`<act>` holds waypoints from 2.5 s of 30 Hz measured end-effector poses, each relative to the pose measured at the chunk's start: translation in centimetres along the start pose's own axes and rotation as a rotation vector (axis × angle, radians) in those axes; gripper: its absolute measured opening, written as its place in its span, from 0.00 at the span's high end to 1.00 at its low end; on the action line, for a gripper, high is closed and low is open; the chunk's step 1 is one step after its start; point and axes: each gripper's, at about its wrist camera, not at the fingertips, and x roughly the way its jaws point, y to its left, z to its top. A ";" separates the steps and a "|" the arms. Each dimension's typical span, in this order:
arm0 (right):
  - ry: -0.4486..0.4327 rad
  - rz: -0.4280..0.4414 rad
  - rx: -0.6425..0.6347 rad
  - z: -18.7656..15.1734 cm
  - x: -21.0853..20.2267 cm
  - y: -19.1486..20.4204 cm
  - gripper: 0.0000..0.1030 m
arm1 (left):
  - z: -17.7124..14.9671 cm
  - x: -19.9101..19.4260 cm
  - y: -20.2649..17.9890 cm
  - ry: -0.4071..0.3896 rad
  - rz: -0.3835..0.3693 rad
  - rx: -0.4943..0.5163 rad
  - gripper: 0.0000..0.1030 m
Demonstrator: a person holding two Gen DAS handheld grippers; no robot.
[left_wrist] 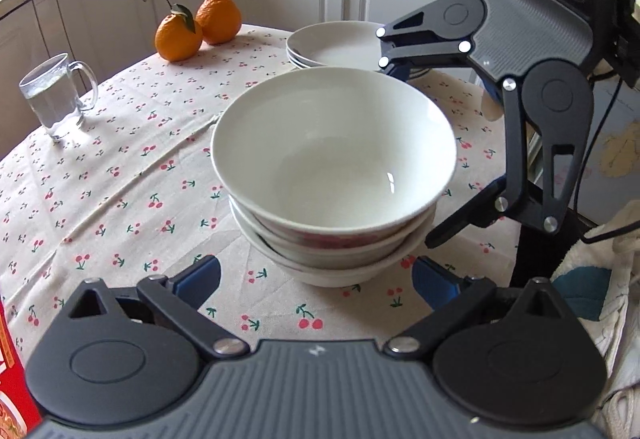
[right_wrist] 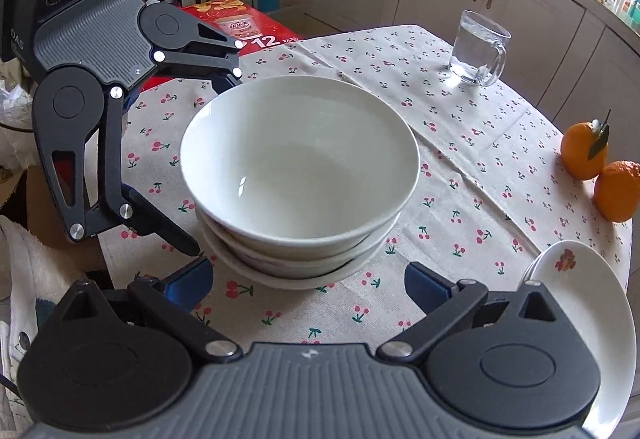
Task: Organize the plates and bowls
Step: 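Grip the bowl stack from opposite sides with the left tool while the right tool grips it too, then lift the bowl stack with both tools and carry it over the plate stack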
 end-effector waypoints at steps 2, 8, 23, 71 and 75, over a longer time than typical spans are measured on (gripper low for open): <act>0.013 0.009 -0.025 0.1 0.2 -0.3 0.00 | 0.2 0.3 0.3 0.005 -0.008 0.011 0.01; 0.025 0.047 -0.111 0.3 0.5 -0.6 0.00 | 0.7 0.7 0.3 0.024 -0.078 0.103 0.01; 0.017 0.138 -0.190 1.6 1.3 0.1 0.05 | 1.5 1.3 0.9 0.043 -0.151 0.222 0.05; -0.033 0.097 -0.134 -0.2 -4.1 -5.6 0.12 | 9.7 2.6 -0.7 -0.021 -0.157 0.330 0.15; -0.036 0.039 -0.127 -1.2 -6.0 -8.5 0.12 | 13.1 4.3 -1.2 -0.062 -0.156 0.380 0.14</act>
